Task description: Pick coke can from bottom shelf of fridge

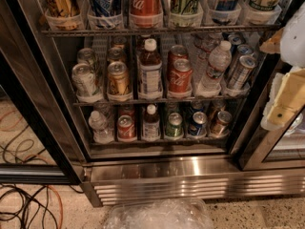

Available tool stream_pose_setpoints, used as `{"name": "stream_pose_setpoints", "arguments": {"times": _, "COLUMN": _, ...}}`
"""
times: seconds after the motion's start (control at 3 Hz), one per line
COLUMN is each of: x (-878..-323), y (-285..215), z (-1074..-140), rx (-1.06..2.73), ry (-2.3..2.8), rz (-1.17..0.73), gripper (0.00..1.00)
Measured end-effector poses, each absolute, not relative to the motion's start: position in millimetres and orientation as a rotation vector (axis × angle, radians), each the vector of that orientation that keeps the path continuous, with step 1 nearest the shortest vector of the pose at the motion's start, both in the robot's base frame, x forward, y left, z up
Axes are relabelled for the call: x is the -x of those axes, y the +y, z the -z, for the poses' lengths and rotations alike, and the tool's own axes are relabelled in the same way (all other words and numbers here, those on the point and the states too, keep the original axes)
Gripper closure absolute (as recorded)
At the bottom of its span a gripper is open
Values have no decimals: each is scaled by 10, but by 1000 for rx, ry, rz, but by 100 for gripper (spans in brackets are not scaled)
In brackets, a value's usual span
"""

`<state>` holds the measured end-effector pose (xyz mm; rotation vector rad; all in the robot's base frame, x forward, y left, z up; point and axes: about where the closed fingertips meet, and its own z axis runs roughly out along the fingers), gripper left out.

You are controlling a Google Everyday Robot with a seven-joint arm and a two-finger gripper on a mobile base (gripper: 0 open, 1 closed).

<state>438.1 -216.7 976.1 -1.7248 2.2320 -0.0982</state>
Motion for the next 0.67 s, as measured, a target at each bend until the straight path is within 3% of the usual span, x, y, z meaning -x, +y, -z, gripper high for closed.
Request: {"name": "stream_pose_setpoints", "arguments": {"times": 0.67, "x": -4303, "y": -2104, "z": -9708, "rx": 1665, "ry": 2213, "rz": 64, "gripper": 0}}
